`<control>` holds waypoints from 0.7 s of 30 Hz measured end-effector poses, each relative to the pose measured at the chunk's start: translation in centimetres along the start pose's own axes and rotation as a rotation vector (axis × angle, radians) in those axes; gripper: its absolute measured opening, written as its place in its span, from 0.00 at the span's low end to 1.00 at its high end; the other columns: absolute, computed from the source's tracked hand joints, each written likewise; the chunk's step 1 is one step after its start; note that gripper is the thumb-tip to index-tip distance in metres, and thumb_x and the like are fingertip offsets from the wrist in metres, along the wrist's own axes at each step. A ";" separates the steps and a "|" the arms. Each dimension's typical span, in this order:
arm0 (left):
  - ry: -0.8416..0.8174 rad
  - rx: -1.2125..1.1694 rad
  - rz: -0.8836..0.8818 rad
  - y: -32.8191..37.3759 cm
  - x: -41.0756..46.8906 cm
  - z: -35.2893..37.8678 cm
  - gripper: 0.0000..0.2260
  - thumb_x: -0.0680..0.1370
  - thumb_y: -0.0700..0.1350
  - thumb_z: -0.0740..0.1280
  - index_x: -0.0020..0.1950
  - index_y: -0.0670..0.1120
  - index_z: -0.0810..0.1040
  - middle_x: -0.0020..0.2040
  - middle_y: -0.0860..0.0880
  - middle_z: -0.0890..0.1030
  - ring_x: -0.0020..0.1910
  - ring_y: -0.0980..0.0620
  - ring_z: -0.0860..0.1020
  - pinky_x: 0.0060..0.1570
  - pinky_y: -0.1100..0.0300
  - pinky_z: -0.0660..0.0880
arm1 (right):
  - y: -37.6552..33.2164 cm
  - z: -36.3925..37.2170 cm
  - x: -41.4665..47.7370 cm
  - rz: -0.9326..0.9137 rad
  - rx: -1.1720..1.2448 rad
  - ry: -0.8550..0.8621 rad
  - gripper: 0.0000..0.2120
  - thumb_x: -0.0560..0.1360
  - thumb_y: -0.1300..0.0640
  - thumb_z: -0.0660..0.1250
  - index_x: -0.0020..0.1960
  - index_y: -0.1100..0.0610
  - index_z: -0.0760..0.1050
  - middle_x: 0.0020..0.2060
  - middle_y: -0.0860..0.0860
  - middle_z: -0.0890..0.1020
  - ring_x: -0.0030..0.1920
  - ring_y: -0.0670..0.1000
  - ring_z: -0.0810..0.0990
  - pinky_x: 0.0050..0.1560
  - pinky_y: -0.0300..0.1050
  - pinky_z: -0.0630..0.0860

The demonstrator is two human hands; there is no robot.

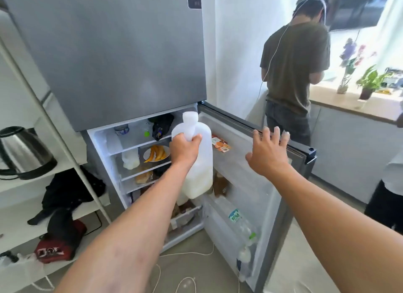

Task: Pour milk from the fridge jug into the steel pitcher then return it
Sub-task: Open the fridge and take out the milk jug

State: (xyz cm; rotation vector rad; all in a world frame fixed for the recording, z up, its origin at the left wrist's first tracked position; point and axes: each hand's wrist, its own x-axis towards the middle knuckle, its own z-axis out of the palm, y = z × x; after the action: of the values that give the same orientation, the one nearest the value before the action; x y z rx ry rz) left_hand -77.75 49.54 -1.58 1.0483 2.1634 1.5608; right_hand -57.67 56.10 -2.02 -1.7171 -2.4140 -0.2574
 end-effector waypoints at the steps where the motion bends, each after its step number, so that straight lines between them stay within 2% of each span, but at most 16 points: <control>1: -0.010 0.011 0.005 0.8 -0.3 -0.1 0.16 0.75 0.55 0.68 0.47 0.41 0.80 0.46 0.43 0.84 0.43 0.42 0.83 0.42 0.53 0.79 | 0.7 -0.1 -0.3 0.079 -0.012 -0.072 0.35 0.77 0.45 0.58 0.78 0.59 0.51 0.77 0.63 0.52 0.76 0.69 0.47 0.72 0.69 0.44; 3: -0.013 0.022 0.019 1.8 -0.7 -0.1 0.14 0.77 0.54 0.68 0.46 0.42 0.79 0.45 0.43 0.84 0.43 0.43 0.84 0.39 0.57 0.75 | 1.8 -0.1 -1.1 0.151 -0.045 -0.162 0.35 0.77 0.45 0.57 0.77 0.61 0.52 0.76 0.66 0.51 0.75 0.71 0.49 0.72 0.69 0.49; 6: 0.001 0.013 0.017 2.6 -1.7 -0.4 0.14 0.78 0.53 0.67 0.49 0.42 0.78 0.47 0.44 0.83 0.44 0.45 0.83 0.30 0.62 0.68 | 2.2 -0.1 -2.0 0.108 -0.178 -0.206 0.33 0.77 0.44 0.57 0.76 0.61 0.59 0.76 0.66 0.52 0.74 0.69 0.52 0.72 0.65 0.54; 8: 0.008 0.012 0.001 2.4 -2.4 -0.7 0.13 0.79 0.53 0.67 0.48 0.42 0.77 0.46 0.44 0.82 0.44 0.46 0.83 0.28 0.63 0.66 | 1.9 -0.4 -2.4 0.096 -0.212 -0.208 0.32 0.76 0.44 0.57 0.75 0.60 0.61 0.76 0.66 0.53 0.74 0.69 0.54 0.71 0.64 0.55; 12: 0.018 -0.021 -0.029 1.3 -3.4 -1.6 0.12 0.77 0.52 0.69 0.42 0.44 0.76 0.43 0.44 0.82 0.43 0.43 0.84 0.33 0.60 0.72 | 0.3 -1.1 -3.6 0.074 -0.242 -0.202 0.32 0.75 0.44 0.58 0.74 0.60 0.62 0.75 0.68 0.55 0.73 0.70 0.56 0.69 0.64 0.57; 16: 0.038 -0.031 -0.049 0.4 -3.6 -3.5 0.13 0.77 0.51 0.70 0.43 0.41 0.78 0.39 0.45 0.81 0.42 0.42 0.84 0.31 0.61 0.70 | -1.6 -1.2 -5.2 0.037 -0.260 -0.155 0.30 0.75 0.44 0.58 0.72 0.59 0.64 0.73 0.66 0.60 0.70 0.68 0.61 0.68 0.62 0.59; 19: 0.082 -0.012 -0.030 -0.1 -3.4 -5.2 0.13 0.75 0.50 0.71 0.38 0.41 0.77 0.37 0.44 0.81 0.41 0.39 0.84 0.37 0.54 0.77 | -3.7 -1.7 -6.1 -0.034 -0.277 -0.085 0.25 0.74 0.46 0.60 0.67 0.58 0.70 0.65 0.62 0.70 0.63 0.64 0.68 0.62 0.58 0.66; 21: 0.119 0.002 -0.027 -0.3 -3.2 -6.5 0.14 0.74 0.50 0.71 0.35 0.42 0.75 0.36 0.43 0.80 0.40 0.38 0.83 0.42 0.49 0.79 | -5.5 -2.2 -6.7 -0.084 -0.281 -0.062 0.21 0.75 0.47 0.61 0.63 0.58 0.72 0.58 0.59 0.73 0.58 0.61 0.70 0.56 0.54 0.70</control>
State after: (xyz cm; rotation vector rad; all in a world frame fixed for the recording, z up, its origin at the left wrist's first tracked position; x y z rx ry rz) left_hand -79.46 42.71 0.01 0.9441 2.2466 1.6485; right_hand -60.59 47.63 -1.69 -1.7560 -2.6024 -0.5885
